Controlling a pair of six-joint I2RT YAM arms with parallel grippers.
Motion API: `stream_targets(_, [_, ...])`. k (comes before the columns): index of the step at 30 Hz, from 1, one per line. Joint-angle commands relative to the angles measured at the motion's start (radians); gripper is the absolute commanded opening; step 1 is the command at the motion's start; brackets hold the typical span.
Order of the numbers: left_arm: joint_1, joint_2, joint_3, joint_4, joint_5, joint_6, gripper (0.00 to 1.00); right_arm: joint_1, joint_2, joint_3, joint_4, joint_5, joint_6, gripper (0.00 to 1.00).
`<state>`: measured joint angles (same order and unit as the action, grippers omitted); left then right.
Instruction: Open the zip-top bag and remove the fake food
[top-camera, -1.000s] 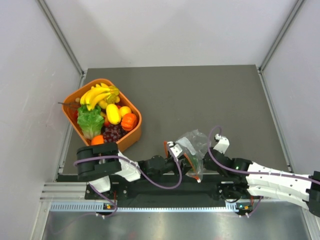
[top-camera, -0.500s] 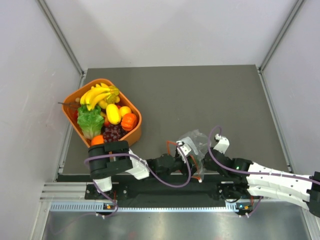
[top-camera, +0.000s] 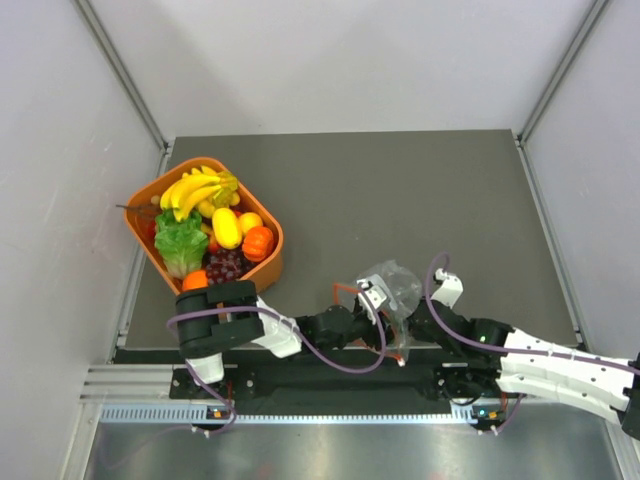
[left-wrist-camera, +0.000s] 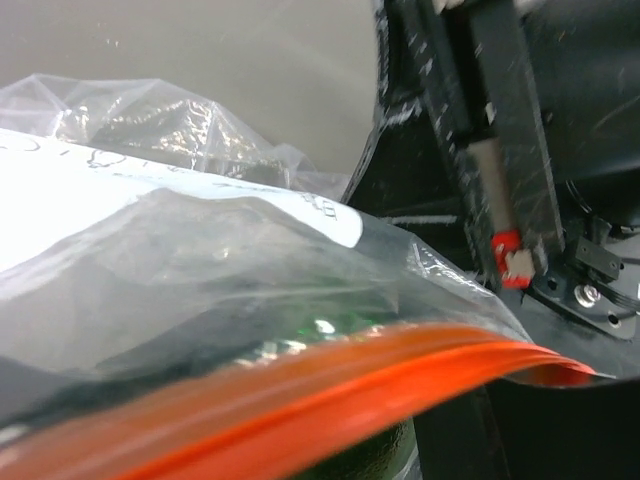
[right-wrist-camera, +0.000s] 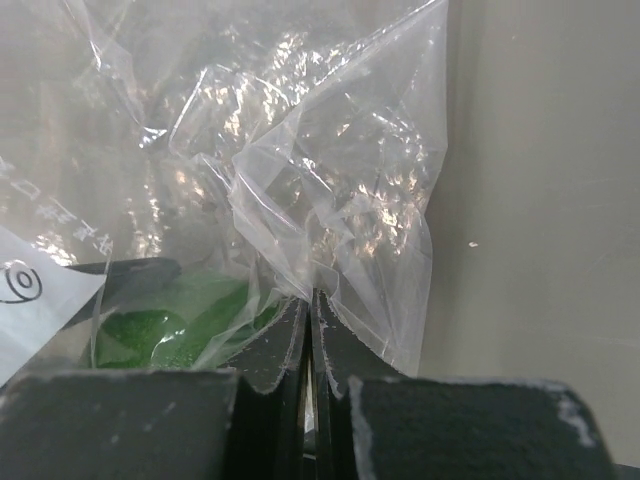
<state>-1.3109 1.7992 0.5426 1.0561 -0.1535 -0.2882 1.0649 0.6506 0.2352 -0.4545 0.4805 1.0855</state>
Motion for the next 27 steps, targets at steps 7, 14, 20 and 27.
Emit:
stream_targets(7, [-0.019,-0.037,-0.030,-0.126,-0.009,-0.025,0.72,0.017,-0.052,-0.007,-0.032,0.021,0.027,0.00])
stream_targets(14, [-0.037,-0.009,-0.010,-0.179,-0.046,-0.034,0.72,0.017,-0.055,-0.005,-0.038,0.018,0.027,0.00])
stream_targets(20, [-0.044,-0.032,-0.023,-0.202,-0.029,-0.043,0.14,0.017,-0.074,-0.010,-0.044,0.023,0.031,0.00])
stream_targets(27, [-0.048,-0.266,-0.111,-0.260,-0.031,-0.069,0.00,0.017,-0.055,0.016,-0.044,0.087,0.016,0.00])
